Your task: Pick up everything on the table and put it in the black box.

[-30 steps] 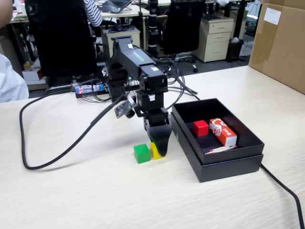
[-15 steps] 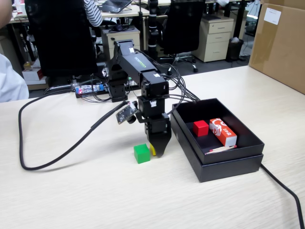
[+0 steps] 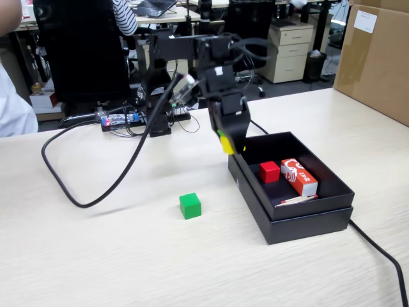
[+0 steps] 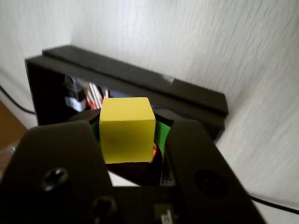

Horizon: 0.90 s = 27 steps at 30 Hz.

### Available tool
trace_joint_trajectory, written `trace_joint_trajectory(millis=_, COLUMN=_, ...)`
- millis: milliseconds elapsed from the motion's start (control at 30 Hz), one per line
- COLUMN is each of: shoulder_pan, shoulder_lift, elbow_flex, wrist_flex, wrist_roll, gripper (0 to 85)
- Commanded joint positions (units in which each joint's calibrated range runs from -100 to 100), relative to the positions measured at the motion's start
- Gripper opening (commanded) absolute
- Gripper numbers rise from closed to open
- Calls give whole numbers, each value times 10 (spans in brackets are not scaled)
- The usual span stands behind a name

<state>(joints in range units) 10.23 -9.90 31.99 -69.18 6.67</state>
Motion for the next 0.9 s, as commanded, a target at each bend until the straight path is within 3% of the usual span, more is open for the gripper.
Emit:
trace_joint_trajectory(millis=0, shoulder_pan=28, shoulder_lift=-63, elbow_flex=61, wrist_flex=-3, wrist_roll=3, gripper=9)
trace_joint_trajectory(millis=33, shoulder_pan=59, shoulder_lift=15, elbow_flex=90, wrist_flex=-3, wrist_roll=17, gripper=9)
trace_joint_trajectory(millis=233, shoulder_pan=68, shoulder_lift=242, elbow_flex=178, wrist_flex=-3, wrist_roll=33, gripper=9)
trace_joint_trajectory(millis=533, shoulder_pan=73, shoulder_lift=281, elbow_flex=174, wrist_flex=-3, wrist_roll=36, gripper=9)
trace_joint_trajectory(millis=567, shoulder_pan=75, shoulder_lift=281, elbow_flex=166, wrist_flex=-3, wrist_roll=36, gripper=77)
trace_joint_trajectory(millis=733, shoulder_pan=80, shoulder_lift=272, elbow_flex=140, wrist_flex=-9, wrist_roll=36, gripper=242)
trace_joint_trajectory(millis=833, shoulder_pan=80, shoulder_lift=258, elbow_flex=133, wrist_flex=-9, wrist_roll=36, gripper=282)
trace_joint_trajectory(millis=867, shoulder_pan=78, shoulder_lift=241, elbow_flex=126, wrist_flex=-9, wrist_roll=36, gripper=339)
